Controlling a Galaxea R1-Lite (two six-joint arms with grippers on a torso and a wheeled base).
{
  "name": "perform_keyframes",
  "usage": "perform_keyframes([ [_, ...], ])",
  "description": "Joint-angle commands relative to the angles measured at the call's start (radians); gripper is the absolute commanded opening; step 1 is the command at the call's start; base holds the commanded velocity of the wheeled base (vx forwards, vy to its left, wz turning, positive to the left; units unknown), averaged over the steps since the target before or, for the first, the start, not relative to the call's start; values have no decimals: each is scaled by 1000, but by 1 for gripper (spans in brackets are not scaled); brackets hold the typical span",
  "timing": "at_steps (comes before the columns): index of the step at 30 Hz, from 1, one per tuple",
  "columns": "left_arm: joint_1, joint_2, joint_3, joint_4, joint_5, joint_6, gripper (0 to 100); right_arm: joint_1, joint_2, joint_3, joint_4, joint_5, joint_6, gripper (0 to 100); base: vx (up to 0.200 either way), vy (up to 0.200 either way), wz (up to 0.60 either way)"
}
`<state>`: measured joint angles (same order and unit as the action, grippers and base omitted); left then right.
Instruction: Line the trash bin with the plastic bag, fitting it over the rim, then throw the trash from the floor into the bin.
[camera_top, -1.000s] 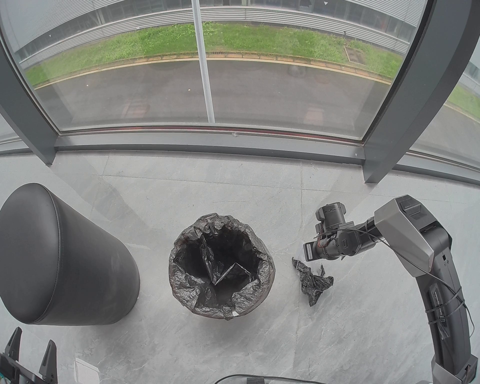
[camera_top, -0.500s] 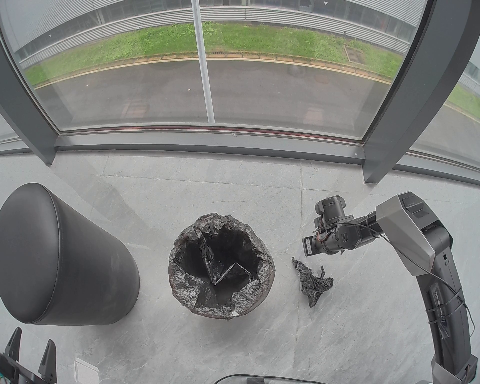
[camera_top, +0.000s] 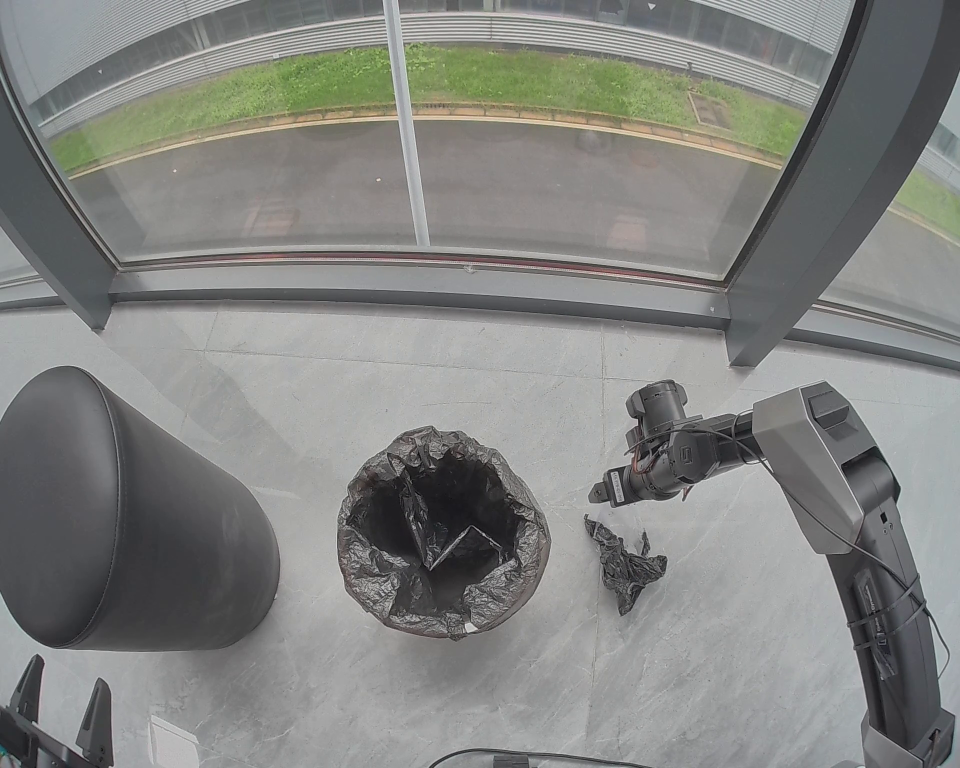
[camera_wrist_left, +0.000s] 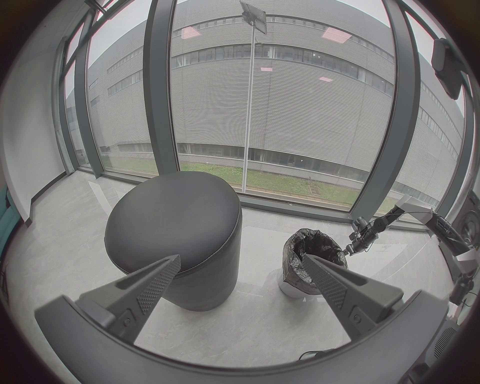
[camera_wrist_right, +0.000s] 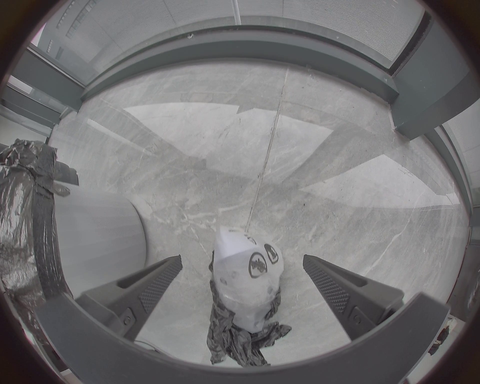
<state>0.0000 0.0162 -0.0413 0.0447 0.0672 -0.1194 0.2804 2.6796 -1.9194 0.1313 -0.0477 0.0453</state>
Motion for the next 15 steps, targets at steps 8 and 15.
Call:
perform_keyframes([
  [8, 0, -16, 0, 0, 0, -3, 100, 0, 80, -81, 168, -8, -5, 100, 0, 0, 0],
  [15, 0, -16, 0, 0, 0, -3, 100, 0, 98, -81, 166, -11, -1, 100, 0, 0, 0],
])
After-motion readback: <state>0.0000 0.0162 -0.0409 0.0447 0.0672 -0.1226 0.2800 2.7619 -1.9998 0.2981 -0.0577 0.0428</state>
